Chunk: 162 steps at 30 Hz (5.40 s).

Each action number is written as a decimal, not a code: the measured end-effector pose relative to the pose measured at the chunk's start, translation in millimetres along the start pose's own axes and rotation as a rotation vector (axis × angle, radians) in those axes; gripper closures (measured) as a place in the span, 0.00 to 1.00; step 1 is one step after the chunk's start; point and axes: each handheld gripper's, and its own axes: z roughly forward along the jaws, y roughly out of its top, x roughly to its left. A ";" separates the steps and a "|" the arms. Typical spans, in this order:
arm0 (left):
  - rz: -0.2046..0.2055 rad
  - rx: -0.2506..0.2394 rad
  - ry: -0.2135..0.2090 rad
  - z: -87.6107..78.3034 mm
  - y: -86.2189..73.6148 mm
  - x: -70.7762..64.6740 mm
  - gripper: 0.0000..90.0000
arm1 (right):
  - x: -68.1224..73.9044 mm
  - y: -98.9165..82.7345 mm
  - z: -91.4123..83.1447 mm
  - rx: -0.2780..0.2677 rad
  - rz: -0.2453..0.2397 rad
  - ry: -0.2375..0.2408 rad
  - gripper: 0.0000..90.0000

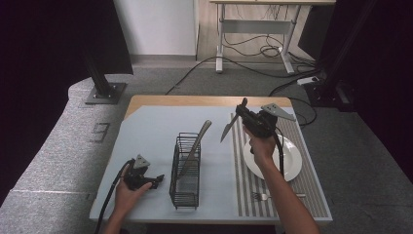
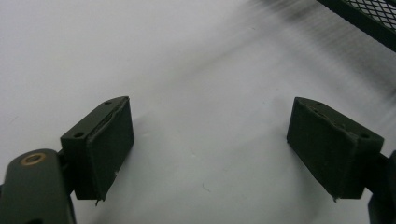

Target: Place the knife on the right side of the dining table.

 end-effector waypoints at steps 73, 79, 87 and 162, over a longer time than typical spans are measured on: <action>0.000 0.002 -0.001 0.0 0.1 0.2 0.16 | -122.5 -26.6 44.1 -0.032 0.178 -0.252 0.90; 0.000 0.002 -0.001 0.0 0.1 0.2 0.16 | -128.9 -28.1 44.4 -0.029 0.201 -0.249 0.90; 0.000 0.001 -0.001 0.1 0.0 0.2 0.16 | -135.0 -30.4 44.3 -0.011 0.216 -0.244 0.88; 0.000 0.001 -0.001 0.0 0.0 0.1 0.16 | -197.2 -76.2 20.9 0.073 0.509 -0.463 0.77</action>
